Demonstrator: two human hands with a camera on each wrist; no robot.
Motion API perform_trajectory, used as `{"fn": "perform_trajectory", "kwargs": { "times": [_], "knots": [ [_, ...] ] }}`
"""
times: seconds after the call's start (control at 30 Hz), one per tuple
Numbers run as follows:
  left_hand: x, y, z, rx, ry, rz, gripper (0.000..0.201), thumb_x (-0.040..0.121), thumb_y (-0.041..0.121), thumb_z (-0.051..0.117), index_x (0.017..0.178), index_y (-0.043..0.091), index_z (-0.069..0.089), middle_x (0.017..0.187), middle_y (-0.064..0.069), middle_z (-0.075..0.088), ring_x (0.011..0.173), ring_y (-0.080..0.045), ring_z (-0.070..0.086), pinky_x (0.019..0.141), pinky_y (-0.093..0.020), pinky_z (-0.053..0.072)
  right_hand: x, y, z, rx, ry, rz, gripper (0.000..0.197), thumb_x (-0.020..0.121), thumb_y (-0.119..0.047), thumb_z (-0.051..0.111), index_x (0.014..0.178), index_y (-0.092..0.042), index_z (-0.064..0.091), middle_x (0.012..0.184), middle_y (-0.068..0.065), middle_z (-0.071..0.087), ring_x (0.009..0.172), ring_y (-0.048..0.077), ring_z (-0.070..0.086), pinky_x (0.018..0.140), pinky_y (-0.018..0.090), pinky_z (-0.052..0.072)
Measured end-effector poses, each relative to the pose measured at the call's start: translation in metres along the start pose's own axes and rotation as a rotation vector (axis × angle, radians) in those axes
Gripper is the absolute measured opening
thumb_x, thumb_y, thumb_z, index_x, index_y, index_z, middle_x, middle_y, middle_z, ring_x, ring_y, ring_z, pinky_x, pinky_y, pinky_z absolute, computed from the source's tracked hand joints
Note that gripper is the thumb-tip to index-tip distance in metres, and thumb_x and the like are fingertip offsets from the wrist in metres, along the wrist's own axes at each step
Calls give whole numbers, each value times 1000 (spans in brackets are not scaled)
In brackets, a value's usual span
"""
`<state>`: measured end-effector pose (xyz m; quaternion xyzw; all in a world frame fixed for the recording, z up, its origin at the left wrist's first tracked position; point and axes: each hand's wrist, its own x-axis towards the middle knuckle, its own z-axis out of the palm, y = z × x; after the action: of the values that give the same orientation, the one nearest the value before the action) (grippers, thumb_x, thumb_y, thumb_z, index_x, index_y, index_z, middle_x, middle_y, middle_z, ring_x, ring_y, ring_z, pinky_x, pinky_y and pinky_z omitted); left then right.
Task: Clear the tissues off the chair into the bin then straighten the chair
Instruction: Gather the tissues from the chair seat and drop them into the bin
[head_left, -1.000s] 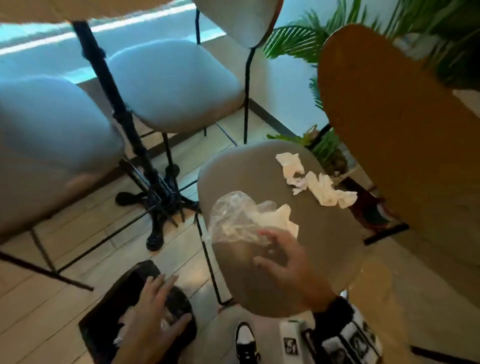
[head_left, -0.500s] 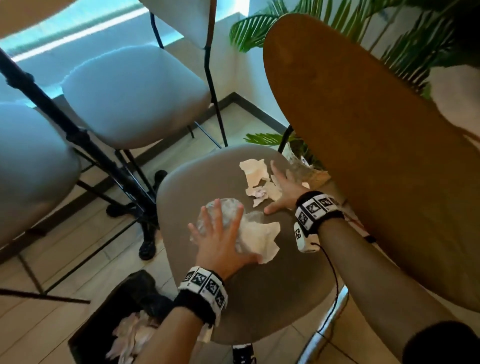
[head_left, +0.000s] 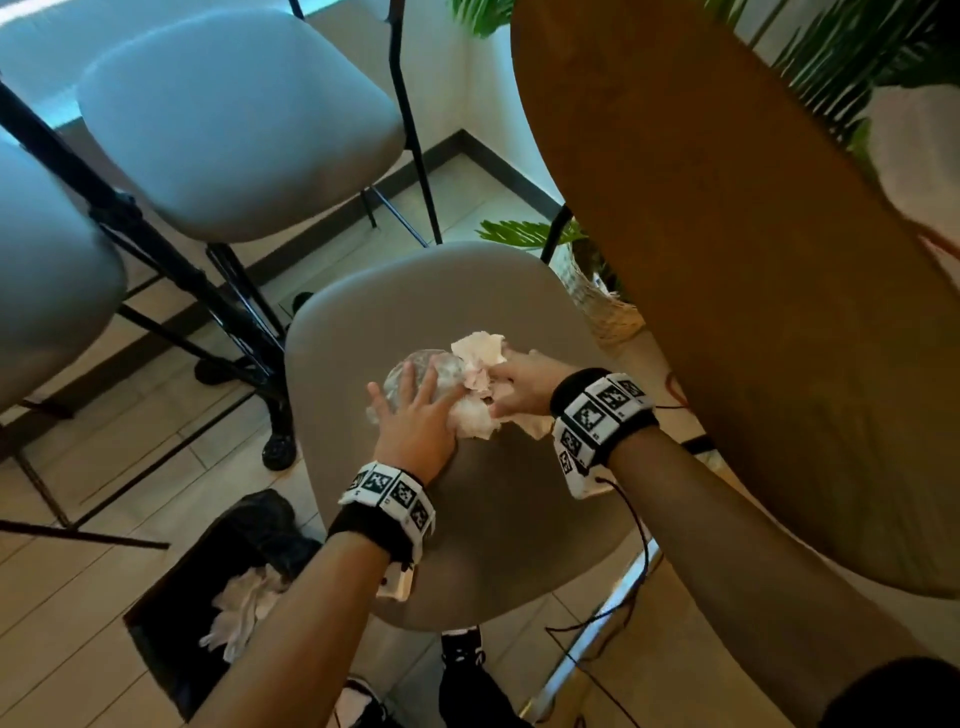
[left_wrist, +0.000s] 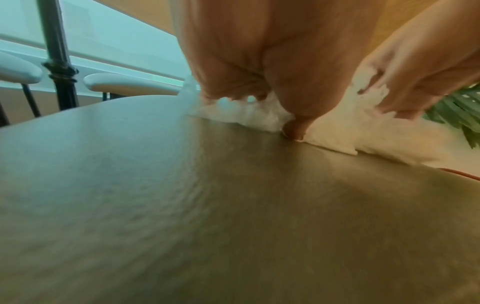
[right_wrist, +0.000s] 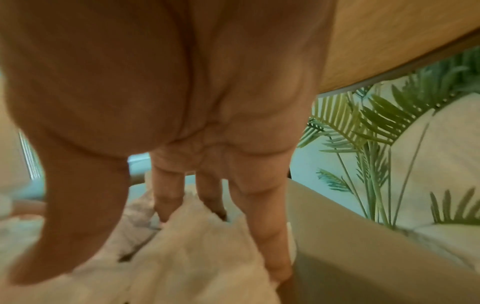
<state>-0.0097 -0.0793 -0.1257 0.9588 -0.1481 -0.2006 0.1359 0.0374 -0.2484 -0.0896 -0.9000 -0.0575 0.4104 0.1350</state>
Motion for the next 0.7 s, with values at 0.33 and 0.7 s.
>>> {"fn": "perform_trajectory", "kwargs": {
  "times": [0.33,0.7],
  "knots": [
    [-38,-6,-3,-484,48,97,55,87,8,51,134,33,39,132,-13,53,114,-25,51,102,-35,40,-43,-49,77,414,423,-136,28,87,-9,53,114,-8,59,125,10,55,110,24,55,84,21,38],
    [-161,-103,-1,-761,210,-36,47,85,2,55,123,29,51,108,4,61,96,-7,58,80,-4,42,-76,-175,132,310,379,-284,24,86,-8,54,109,-7,63,120,10,59,109,23,55,86,15,36]
  ]
}}
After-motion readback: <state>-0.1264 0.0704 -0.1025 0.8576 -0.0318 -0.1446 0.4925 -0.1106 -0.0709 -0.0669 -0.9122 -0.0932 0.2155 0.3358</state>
